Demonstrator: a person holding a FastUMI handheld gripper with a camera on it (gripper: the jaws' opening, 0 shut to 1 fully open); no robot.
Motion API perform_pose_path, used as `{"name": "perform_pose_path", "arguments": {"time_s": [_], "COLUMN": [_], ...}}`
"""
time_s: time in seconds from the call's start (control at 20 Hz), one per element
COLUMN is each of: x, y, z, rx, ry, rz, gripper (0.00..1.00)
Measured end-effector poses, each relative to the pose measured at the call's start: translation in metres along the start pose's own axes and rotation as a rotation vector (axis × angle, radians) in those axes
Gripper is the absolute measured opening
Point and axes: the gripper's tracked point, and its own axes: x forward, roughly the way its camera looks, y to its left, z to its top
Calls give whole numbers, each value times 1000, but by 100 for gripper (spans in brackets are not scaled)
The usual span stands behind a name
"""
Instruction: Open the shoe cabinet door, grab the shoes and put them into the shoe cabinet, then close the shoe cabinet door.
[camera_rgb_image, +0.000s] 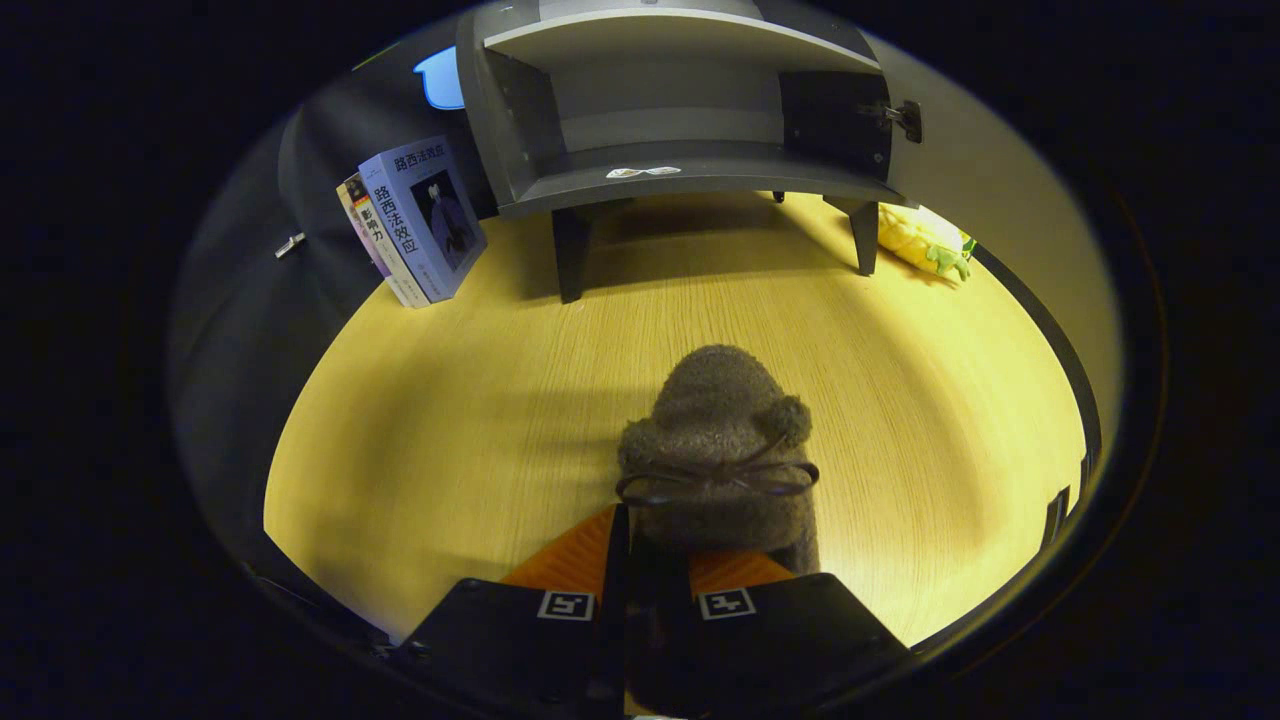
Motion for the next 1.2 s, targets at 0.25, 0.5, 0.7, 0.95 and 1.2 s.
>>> {"name": "perform_pose_path", "arguments": {"time_s": [0.25, 0.5, 0.7, 0.95, 1.2], "x": [16, 25, 18, -27, -88], "y": [-1, -7, -10, -7, -8], "z": [15, 21, 26, 72, 133], "rx": [0, -24, -11, -36, -52], "ry": [-58, -69, -51, -125, -210], "rz": [-6, -25, -23, -11, -26], "gripper": [23, 5, 5, 5, 5]}}
